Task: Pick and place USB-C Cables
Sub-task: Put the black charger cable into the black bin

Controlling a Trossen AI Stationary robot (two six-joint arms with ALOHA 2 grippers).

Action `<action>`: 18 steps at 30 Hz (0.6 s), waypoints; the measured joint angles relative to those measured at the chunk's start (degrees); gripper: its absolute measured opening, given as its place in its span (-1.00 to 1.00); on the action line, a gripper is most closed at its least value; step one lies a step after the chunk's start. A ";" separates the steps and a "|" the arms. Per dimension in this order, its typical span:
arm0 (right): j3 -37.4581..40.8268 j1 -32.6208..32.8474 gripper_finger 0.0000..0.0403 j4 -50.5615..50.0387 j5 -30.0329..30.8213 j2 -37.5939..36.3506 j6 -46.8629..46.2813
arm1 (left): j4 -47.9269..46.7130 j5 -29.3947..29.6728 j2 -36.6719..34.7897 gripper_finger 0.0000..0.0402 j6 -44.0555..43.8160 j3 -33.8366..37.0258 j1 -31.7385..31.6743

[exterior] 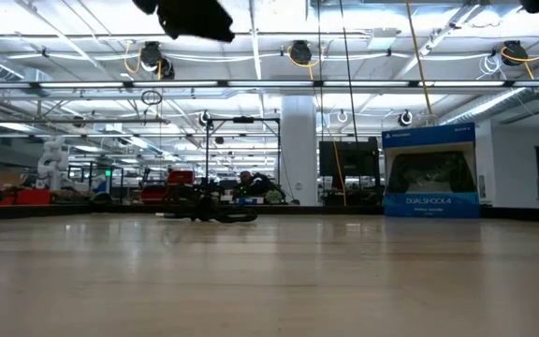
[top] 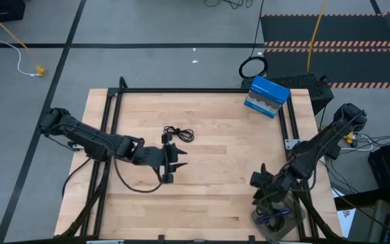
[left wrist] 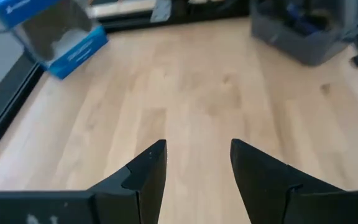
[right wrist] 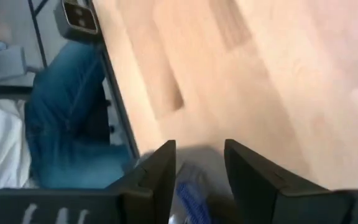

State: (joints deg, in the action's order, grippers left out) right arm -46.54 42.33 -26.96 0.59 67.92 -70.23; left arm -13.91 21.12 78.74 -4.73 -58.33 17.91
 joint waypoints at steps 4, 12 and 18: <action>0.00 -0.73 -0.37 -0.02 2.41 -1.20 4.87 | -3.42 0.01 0.00 -0.10 0.40 0.00 -3.07; 0.01 -2.25 -0.37 -1.51 10.52 -4.92 17.23 | -9.93 0.02 0.00 -0.10 -0.54 0.00 -10.67; 0.01 -3.98 -0.37 -3.77 22.50 -6.44 26.10 | -11.54 -1.98 0.00 -0.10 0.00 0.00 -14.70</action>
State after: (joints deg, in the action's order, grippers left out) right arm -46.52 38.35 -30.73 23.09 61.48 -44.13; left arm -25.45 19.14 78.74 -4.73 -58.33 3.21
